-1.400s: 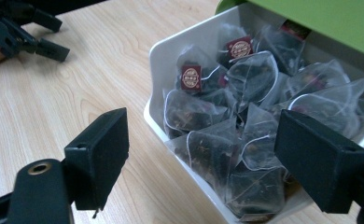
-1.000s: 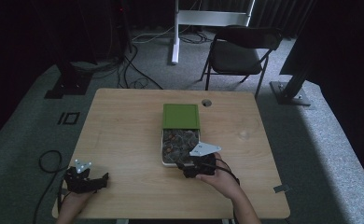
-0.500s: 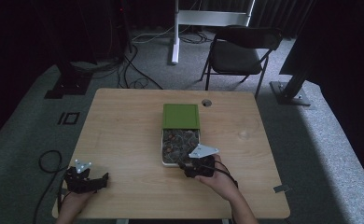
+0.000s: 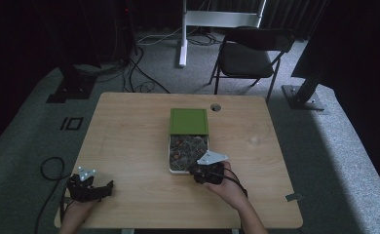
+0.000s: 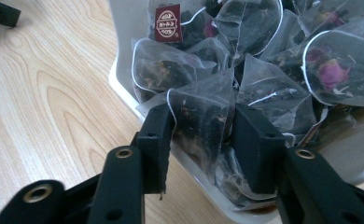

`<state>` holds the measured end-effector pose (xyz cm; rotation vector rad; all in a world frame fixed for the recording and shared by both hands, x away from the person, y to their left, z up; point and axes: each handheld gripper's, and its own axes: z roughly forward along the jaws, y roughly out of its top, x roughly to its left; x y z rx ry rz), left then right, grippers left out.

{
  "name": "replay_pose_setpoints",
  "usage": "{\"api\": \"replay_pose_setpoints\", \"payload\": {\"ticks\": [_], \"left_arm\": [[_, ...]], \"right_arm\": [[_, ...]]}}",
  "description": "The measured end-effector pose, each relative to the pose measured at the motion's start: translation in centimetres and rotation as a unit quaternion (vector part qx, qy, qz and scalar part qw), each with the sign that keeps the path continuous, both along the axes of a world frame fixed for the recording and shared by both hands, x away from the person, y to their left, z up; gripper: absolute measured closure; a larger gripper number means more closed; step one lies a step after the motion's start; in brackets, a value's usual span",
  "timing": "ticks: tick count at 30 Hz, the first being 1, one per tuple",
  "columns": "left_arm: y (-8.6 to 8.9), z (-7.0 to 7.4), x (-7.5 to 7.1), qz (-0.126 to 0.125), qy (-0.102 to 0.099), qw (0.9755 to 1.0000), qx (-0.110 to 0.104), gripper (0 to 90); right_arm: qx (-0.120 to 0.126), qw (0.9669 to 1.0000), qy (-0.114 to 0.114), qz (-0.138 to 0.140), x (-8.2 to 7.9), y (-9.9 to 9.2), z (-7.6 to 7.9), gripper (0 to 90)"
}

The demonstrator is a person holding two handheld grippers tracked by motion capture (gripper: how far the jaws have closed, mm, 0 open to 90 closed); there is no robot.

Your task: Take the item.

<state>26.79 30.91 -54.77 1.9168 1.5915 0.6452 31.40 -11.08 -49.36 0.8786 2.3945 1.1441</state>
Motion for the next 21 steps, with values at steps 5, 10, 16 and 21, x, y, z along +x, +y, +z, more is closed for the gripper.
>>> {"api": "replay_pose_setpoints", "payload": {"ticks": [5,10,16,21], "left_arm": [[0.0,0.0,0.0,0.0,0.0,1.0,0.0,0.2],[0.0,0.0,0.0,0.0,0.0,1.0,0.0,0.2],[0.0,0.0,0.0,0.0,0.0,1.0,0.0,0.2],[0.0,0.0,0.0,0.0,0.0,1.0,0.0,0.2]], "right_arm": [[-0.007,1.0,-0.003,0.001,0.1,-0.1,-0.1,66.0],[-0.004,1.0,0.001,-0.004,0.5,-0.4,0.0,78.9],[0.003,1.0,0.006,-0.004,0.5,-0.6,0.4,79.5],[0.015,0.9999,0.005,0.0,0.3,-0.9,1.1,79.8]]}}
